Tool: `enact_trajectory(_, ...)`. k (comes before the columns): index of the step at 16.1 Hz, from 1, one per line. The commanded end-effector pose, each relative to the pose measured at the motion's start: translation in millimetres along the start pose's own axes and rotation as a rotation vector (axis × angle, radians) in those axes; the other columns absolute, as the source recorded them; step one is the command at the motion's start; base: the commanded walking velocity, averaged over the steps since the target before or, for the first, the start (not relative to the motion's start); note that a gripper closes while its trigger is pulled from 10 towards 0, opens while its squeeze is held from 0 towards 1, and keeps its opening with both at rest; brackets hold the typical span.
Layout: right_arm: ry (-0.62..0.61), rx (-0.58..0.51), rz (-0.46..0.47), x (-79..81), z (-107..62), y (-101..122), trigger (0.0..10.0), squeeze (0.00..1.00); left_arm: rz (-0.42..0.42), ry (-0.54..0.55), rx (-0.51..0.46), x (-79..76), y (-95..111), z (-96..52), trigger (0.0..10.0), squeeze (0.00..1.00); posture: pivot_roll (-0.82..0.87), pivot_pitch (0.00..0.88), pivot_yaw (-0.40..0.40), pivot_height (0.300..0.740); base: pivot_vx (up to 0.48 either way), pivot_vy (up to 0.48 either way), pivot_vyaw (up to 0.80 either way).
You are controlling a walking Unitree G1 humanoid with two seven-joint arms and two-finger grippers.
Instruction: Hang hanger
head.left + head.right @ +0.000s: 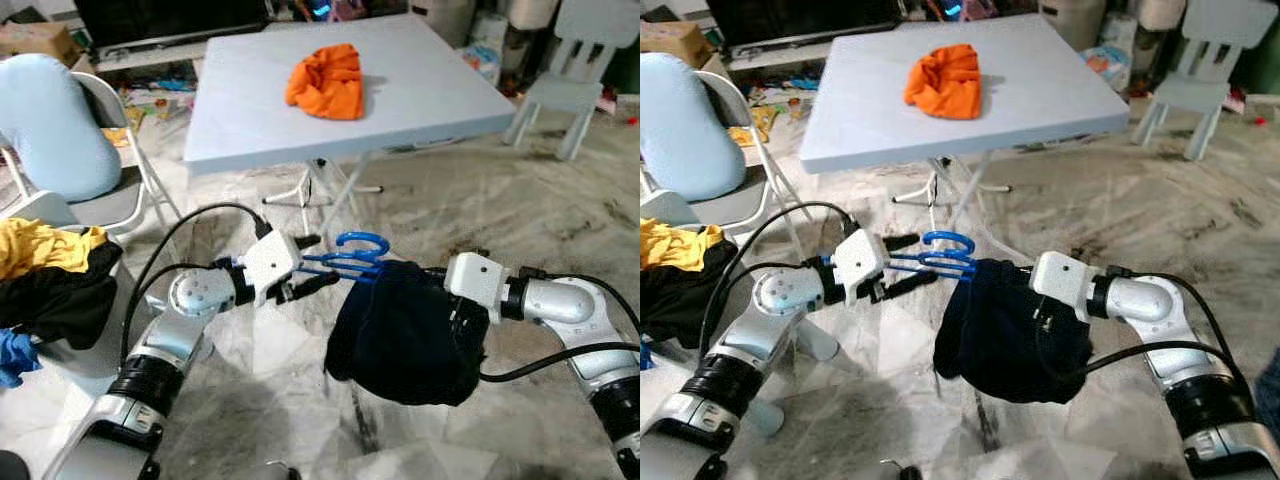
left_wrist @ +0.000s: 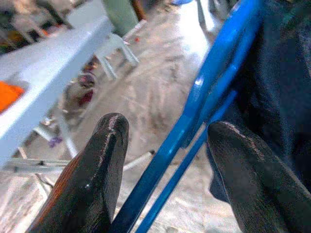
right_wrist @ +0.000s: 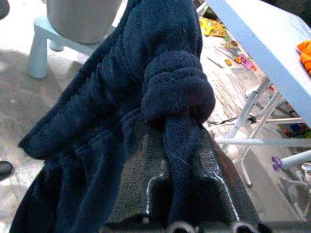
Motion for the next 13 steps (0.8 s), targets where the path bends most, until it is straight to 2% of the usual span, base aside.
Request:
enact_trajectory(1,-0.027,-0.032,-0.023,-7.0,-0.2,9.3,10.0,0.0,-0.009,0.003,0.021,-2.5,-4.9,-0.9,10.0,0.0,0.0,0.0,0.04,0.74,0.0,0.0,0.0)
enact_trajectory(4,-0.027,-0.017,-0.024,-5.6,-4.5,2.1,10.0,0.0,-0.13,0.109,-0.007,-4.3,-7.1,2.7,10.0,0.0,-0.02,0.0,0.02,0.74,0.0,0.0,0.0)
enact_trajectory(7,-0.023,-0.021,-0.032,-3.8,-7.1,2.3,10.0,0.0,-0.123,0.116,0.003,-5.4,-9.7,2.8,10.0,0.0,-0.03,0.0,0.012,0.74,0.0,0.0,0.0)
enact_trajectory(10,-0.023,0.003,-0.067,-7.3,-15.6,1.0,10.0,0.0,-0.101,0.092,0.007,3.7,-9.0,-3.1,10.0,0.0,-0.03,0.0,0.013,0.74,0.0,0.0,0.0)
enact_trajectory(13,-0.05,0.123,-0.157,-20.2,-33.3,-12.9,10.0,0.0,-0.128,-0.009,-0.005,5.7,-4.1,-12.2,10.0,0.0,-0.04,0.034,0.011,0.74,0.0,0.0,0.0)
Point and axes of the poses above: a point about 5 cm out from each wrist's last joint towards the gripper, its own z axis pointing out of the wrist towards the gripper, its own y axis along the axis of the wrist's last joint, x = y × z, the point moved 3 cm from there along z, pointing out of the wrist towards the gripper, and after that the axes turned 11 degrees about z, right-handed, at the moved point
